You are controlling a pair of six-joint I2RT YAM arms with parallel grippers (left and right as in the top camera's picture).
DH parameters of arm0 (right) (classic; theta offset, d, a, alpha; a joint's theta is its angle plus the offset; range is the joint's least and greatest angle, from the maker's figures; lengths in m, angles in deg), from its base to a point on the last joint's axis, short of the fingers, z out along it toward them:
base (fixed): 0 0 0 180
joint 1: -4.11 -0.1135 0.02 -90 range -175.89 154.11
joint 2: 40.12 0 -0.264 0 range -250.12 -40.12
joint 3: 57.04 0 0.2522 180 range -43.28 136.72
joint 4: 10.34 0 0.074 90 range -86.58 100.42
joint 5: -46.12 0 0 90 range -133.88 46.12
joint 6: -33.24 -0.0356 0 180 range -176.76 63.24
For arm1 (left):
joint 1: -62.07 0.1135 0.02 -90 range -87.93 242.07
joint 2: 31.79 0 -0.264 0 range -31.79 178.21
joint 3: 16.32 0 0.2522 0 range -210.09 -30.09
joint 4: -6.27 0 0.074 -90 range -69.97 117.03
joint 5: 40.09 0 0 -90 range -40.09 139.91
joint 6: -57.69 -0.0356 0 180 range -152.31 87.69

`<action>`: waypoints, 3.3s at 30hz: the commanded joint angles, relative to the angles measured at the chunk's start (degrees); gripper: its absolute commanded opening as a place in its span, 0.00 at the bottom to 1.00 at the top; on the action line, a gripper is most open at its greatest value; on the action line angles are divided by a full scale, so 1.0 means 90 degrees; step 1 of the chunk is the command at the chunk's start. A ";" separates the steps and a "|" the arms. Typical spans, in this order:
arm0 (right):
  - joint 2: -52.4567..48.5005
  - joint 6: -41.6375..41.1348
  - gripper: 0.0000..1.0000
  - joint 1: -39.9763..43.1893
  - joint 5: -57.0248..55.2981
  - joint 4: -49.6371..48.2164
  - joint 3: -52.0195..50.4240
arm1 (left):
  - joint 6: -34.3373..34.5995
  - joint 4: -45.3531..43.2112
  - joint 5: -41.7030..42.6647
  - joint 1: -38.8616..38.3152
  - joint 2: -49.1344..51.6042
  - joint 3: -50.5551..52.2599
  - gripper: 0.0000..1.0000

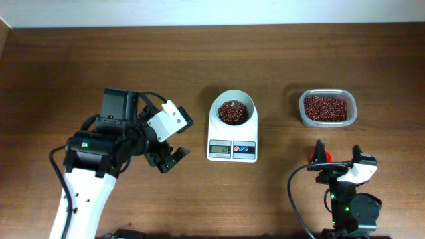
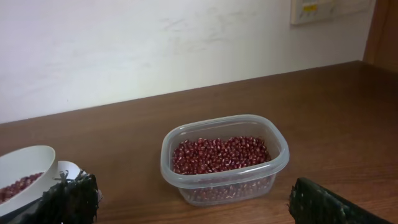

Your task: Scoop and weigh 50g on scale

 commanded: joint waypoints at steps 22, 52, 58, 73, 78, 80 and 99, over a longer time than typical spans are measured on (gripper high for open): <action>0.0068 0.0478 0.99 0.0027 0.0015 0.0036 -0.0044 | 0.0058 -0.0012 0.0090 0.0034 0.0010 -0.0100 0.99; 0.0068 0.0476 0.99 0.0027 0.0015 0.0034 -0.0044 | 0.0056 -0.0236 0.0046 0.0032 0.0010 -0.0100 0.99; 0.0068 0.0478 0.99 0.0027 0.0015 0.0036 -0.0044 | 0.0061 -0.0916 0.0058 0.0034 0.0010 -0.0100 0.99; 0.0068 0.0476 0.99 0.0027 0.0015 0.0036 -0.0044 | 0.0129 -0.1489 0.0204 0.0376 -0.1642 -0.0095 0.99; 0.0068 0.0478 0.99 0.0027 0.0015 0.0036 -0.0044 | 0.0153 -0.1005 0.0189 0.0792 -0.2528 -0.0095 0.99; 0.0066 0.0476 0.99 0.0027 0.0015 0.0036 -0.0044 | 0.0296 -0.0852 0.0192 0.0879 -0.2701 -0.0095 0.99; 0.0068 0.0476 0.99 0.0027 0.0015 0.0036 -0.0044 | 0.0544 -0.0199 0.0857 0.0879 -0.3869 -0.0095 0.99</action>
